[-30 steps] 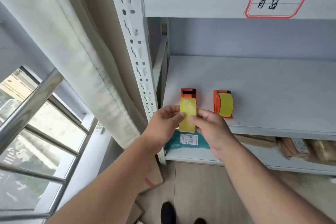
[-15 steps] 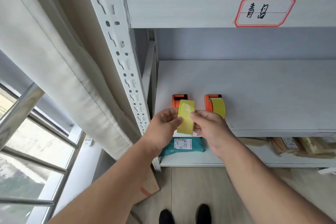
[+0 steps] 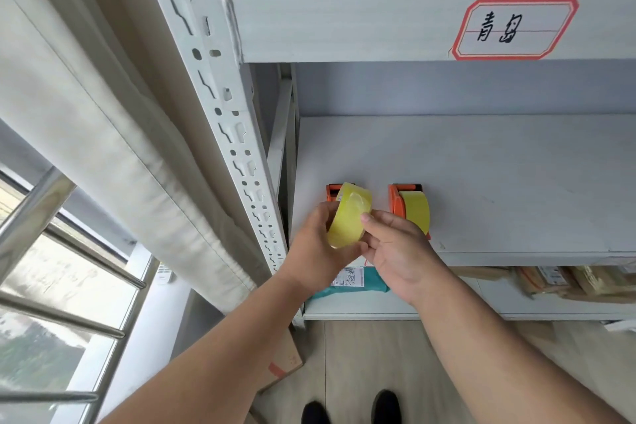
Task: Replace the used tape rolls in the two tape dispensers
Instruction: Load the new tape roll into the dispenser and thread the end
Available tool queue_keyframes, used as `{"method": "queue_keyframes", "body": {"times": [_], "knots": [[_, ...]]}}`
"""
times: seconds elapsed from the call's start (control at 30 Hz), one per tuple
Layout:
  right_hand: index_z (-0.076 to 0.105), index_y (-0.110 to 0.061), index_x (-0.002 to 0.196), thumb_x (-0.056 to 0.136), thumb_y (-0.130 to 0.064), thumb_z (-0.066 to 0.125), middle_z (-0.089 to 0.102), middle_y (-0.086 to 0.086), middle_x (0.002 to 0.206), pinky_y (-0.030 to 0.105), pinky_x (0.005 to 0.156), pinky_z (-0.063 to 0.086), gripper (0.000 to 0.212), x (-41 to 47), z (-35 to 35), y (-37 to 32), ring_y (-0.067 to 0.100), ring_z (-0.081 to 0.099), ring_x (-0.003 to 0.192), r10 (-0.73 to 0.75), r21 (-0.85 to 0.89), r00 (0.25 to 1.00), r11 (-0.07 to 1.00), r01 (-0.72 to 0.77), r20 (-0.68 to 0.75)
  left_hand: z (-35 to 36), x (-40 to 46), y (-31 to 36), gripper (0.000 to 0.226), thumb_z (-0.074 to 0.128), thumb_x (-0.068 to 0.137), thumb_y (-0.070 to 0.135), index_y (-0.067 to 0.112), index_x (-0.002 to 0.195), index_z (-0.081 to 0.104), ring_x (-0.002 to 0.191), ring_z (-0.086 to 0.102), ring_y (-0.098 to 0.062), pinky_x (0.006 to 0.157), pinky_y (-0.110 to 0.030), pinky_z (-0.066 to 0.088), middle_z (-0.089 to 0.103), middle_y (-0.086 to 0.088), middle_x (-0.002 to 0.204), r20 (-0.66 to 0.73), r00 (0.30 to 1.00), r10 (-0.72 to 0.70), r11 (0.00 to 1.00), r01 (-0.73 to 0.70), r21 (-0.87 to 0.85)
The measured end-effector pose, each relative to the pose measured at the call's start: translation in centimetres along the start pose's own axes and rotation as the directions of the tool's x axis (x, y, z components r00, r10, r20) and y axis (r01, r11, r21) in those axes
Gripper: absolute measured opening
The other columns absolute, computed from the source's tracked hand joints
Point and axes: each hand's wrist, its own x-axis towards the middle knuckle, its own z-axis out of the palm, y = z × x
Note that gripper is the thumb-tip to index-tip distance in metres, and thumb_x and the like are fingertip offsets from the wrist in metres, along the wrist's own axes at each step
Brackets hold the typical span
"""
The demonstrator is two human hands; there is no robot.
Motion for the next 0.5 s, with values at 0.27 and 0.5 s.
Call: {"method": "queue_keyframes", "body": {"times": [0.27,0.5], "knots": [[0.073,-0.012,0.101,0.102,-0.037,0.065,0.082,0.007,0.089,0.040,0.090,0.059,0.027,0.0,0.2,-0.9,0.022,0.077,0.087,0.087,-0.222,0.974,0.966,-0.133,-0.208,-1.1,1.2,-0.9,0.053,0.074,0.081,0.011,0.021,0.130,0.056,0.105,0.056,-0.009,0.095,-0.032,0.053,0.056,0.005,0.120,-0.081,0.983,0.166,0.978,-0.154,0.140],[0.071,-0.030,0.117,0.108,-0.021,0.055,0.071,-0.013,0.116,0.018,0.091,0.045,0.020,0.3,-0.5,-1.6,0.000,0.066,0.109,-0.322,-0.550,0.945,0.799,0.242,-0.053,-2.6,2.5,-0.7,0.058,0.067,0.075,-0.004,0.020,0.127,0.064,0.124,0.051,-0.014,0.101,-0.018,0.042,0.051,0.001,0.129,0.062,0.969,0.241,0.958,-0.247,0.142]]}}
